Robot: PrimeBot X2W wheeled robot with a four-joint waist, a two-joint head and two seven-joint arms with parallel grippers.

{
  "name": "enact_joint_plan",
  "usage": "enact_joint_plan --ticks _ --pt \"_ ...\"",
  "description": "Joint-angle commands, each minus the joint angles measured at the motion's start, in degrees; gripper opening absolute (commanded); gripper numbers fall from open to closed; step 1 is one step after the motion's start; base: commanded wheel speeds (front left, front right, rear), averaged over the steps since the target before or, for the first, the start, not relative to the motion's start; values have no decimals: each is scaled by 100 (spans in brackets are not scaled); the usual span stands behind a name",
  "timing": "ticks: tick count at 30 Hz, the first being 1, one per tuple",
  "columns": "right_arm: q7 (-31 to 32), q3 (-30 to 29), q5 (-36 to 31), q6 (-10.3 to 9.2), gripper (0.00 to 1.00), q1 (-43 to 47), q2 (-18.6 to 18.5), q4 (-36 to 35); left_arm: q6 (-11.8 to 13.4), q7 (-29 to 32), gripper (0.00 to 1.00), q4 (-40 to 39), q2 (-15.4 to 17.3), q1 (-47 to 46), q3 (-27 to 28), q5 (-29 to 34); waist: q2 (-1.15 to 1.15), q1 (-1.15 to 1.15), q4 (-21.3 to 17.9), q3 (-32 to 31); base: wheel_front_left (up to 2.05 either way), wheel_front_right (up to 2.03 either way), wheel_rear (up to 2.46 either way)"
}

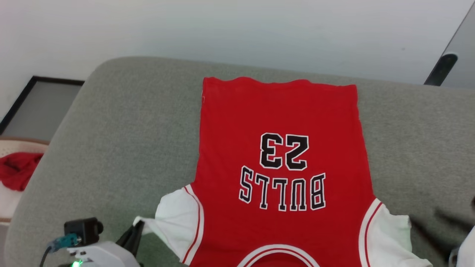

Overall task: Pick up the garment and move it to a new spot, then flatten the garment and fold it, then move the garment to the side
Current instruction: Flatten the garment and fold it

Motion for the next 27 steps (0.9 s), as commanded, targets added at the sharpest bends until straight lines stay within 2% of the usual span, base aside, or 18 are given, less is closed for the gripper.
enact_joint_plan --ticks 1,5,8,14,21,27 --pt "3 -71 -36 -7 100 -195 19 -64 -3 -35 0 13 -17 -58 13 31 0 0 69 102 0 0 0" --pt "51 -41 -286 -7 100 -1082 7 -264 -44 -68 0 21 -173 -267 3 169 0 0 205 348 0 0 0" --pt "-35 165 -459 -7 100 -1980 -11 48 -90 -83 0 49 -316 -473 -19 261 0 0 347 543 0 0 0" --pt "-93 619 -585 -7 100 -3737 -144 1325 -256 -54 0 213 -755 -1029 -165 499 0 0 804 987 0 0 0" --pt "377 1204 -729 -7 100 -5443 -526 2932 -563 -63 0 537 -1350 -1645 -357 705 0 0 1315 1580 0 0 0" --pt "774 1486 -946 -7 100 -6590 -610 4269 -918 -93 0 973 -1846 -2092 -494 831 0 0 1652 2088 0 0 0"
